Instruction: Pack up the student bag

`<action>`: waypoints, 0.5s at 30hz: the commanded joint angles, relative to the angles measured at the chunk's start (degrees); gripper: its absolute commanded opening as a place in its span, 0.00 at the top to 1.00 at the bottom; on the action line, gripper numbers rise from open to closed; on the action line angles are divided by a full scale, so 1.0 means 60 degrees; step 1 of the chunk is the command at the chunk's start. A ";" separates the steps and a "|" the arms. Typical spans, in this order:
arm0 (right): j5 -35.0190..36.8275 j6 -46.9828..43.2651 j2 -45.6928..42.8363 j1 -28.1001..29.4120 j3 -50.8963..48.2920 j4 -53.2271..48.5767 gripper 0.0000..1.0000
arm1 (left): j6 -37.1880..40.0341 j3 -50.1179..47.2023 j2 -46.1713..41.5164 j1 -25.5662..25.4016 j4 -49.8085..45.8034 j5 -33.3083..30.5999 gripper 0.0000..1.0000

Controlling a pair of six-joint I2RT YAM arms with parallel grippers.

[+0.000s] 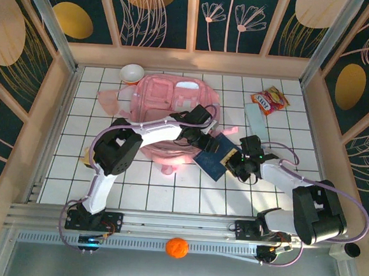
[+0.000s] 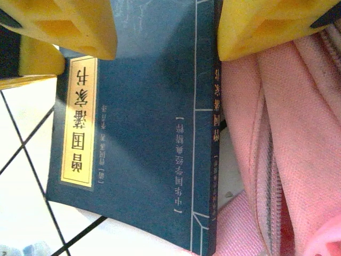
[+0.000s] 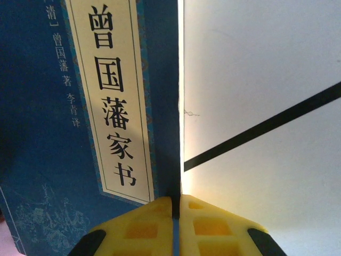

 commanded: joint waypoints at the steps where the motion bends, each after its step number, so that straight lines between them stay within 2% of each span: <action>1: 0.0265 0.0012 0.0077 0.0126 -0.0089 0.0112 0.91 | 0.0416 0.0028 0.0380 0.0049 -0.0557 -0.0986 0.47; 5: 0.0193 0.0045 0.0100 0.0178 -0.0076 0.0309 0.91 | 0.0705 -0.0301 0.0439 0.0049 -0.0727 -0.0951 0.48; 7: 0.0079 0.0057 0.0108 0.0248 -0.0082 0.0542 0.91 | 0.0735 -0.0505 0.0448 0.0050 -0.0724 -0.0321 0.49; 12: -0.0127 0.0290 0.0068 0.0367 -0.0240 0.1065 0.91 | -0.0004 -0.1189 -0.0045 -0.0023 0.0343 0.2058 0.54; 15: -0.0109 0.0325 -0.0001 0.0364 -0.0294 0.1036 0.91 | -0.0278 -0.1148 -0.0446 -0.0129 0.0638 0.2448 0.57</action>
